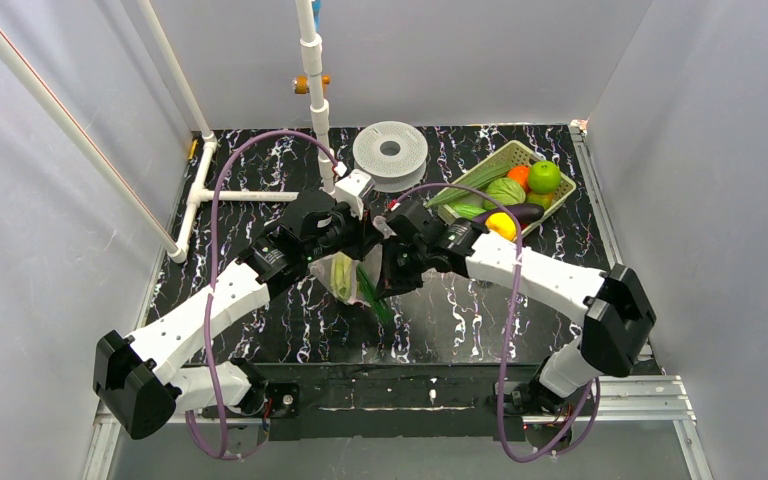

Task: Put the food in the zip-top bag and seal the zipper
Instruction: Place the fake vegetable in the zipper food storage bag.

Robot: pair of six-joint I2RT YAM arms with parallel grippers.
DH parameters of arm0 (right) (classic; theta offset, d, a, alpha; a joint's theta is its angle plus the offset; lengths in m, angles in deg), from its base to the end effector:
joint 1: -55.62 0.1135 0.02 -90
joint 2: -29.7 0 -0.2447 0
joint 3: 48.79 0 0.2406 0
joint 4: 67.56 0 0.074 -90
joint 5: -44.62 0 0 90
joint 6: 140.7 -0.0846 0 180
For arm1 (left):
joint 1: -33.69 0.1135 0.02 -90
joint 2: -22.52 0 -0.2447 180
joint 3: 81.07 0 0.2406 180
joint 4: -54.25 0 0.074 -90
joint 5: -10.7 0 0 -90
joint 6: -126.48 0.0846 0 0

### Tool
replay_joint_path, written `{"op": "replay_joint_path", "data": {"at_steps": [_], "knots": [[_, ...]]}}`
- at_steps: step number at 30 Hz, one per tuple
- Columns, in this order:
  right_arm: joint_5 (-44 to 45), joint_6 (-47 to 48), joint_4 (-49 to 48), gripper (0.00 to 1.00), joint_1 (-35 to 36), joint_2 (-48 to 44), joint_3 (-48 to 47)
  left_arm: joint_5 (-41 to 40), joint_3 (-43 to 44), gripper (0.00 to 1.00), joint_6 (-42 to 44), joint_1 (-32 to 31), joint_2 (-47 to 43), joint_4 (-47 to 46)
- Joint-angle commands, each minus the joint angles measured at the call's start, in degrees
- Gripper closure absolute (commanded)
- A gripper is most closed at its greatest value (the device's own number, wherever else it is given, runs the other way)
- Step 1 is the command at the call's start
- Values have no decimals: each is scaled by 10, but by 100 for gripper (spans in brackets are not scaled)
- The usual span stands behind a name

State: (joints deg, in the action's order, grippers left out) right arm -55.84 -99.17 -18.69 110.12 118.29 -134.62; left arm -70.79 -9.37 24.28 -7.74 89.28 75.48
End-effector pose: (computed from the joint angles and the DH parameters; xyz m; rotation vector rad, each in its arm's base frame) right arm 0.1918 0.2954 0.2233 -0.2298 2.7145 0.8965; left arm 0.2275 -0.2175 0.3148 0.5893 1.8345 -0.7783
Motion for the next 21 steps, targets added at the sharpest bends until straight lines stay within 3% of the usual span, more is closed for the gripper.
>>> {"op": "replay_joint_path", "data": {"at_steps": [1, 10, 17, 21], "knots": [[23, -28, -53, 99, -2, -52, 6, 13, 7, 100, -3, -3, -8, -27], [101, -21, -56, 99, -26, -123, 26, 12, 8, 100, -3, -3, -11, -27], [71, -1, -40, 99, -24, -133, 18, 12, 9, 100, -5, -4, -10, -26], [109, -22, -116, 99, -18, -158, 66, 16, 9, 100, -10, -3, -10, -26]]}}
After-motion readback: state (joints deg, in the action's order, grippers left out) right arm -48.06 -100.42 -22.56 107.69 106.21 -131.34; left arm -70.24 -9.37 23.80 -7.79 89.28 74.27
